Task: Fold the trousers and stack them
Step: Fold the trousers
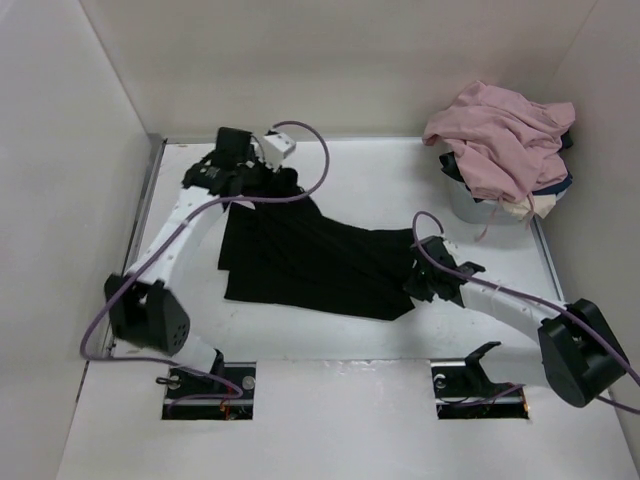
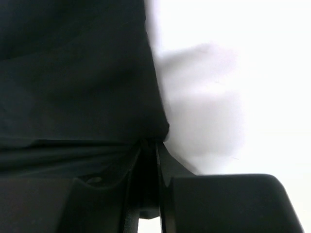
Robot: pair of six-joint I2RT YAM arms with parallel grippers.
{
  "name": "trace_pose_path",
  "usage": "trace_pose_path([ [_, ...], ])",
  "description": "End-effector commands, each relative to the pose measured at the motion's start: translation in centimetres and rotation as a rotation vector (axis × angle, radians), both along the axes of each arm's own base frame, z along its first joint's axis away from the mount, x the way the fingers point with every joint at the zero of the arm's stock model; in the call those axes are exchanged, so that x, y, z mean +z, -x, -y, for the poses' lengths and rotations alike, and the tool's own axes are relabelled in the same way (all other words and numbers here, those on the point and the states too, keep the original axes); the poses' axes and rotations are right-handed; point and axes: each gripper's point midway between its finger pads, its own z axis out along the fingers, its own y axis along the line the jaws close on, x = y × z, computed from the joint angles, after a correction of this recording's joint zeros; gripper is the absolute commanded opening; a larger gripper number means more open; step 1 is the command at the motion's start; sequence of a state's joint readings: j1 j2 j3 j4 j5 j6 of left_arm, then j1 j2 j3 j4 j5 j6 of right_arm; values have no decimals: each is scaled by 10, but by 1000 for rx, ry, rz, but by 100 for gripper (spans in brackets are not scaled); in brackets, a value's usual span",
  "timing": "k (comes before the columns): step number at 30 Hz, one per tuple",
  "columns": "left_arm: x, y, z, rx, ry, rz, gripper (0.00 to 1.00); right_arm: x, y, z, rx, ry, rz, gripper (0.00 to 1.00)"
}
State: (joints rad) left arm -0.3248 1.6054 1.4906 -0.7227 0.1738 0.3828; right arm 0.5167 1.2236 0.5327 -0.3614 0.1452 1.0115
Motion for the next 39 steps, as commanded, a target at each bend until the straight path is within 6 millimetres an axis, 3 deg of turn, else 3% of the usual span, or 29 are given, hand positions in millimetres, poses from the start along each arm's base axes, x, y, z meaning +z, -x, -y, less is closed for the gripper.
trace_pose_path([
  [1, 32, 11, -19, 6, 22, 130, 5, 15, -19, -16, 52, -3, 61, 20],
  [4, -6, 45, -38, -9, -11, 43, 6, 13, -15, -28, 96, 5, 52, 21],
  [6, -21, 57, -52, 0, -29, 22, 7, 11, -11, -29, 100, 5, 46, 22],
  [10, -53, 72, -94, 117, -38, -40, 9, 5, -4, -24, 97, 11, 34, 25],
  [14, -76, 74, -127, 232, -32, -35, 16, 6, -2, -24, 111, 6, 38, 35],
  [21, -101, 85, -129, 253, -28, -65, 40, 43, -6, -25, 119, -57, 176, 50],
  [25, -105, 90, -133, 275, -26, -86, 48, 58, -10, -25, 85, -108, 254, 55],
  [28, -101, 88, -140, 301, -32, -89, 51, 42, -15, -20, 48, -99, 216, 58],
  [34, -58, 75, -155, 352, -14, -40, 60, 21, -34, -42, 115, -64, 133, 64],
  [37, -43, 72, -154, 347, 3, -35, 62, 7, -35, -43, 101, -54, 90, 56],
  [39, -46, 72, -152, 344, 3, -54, 64, 3, -36, -49, 113, -74, 82, 48],
])
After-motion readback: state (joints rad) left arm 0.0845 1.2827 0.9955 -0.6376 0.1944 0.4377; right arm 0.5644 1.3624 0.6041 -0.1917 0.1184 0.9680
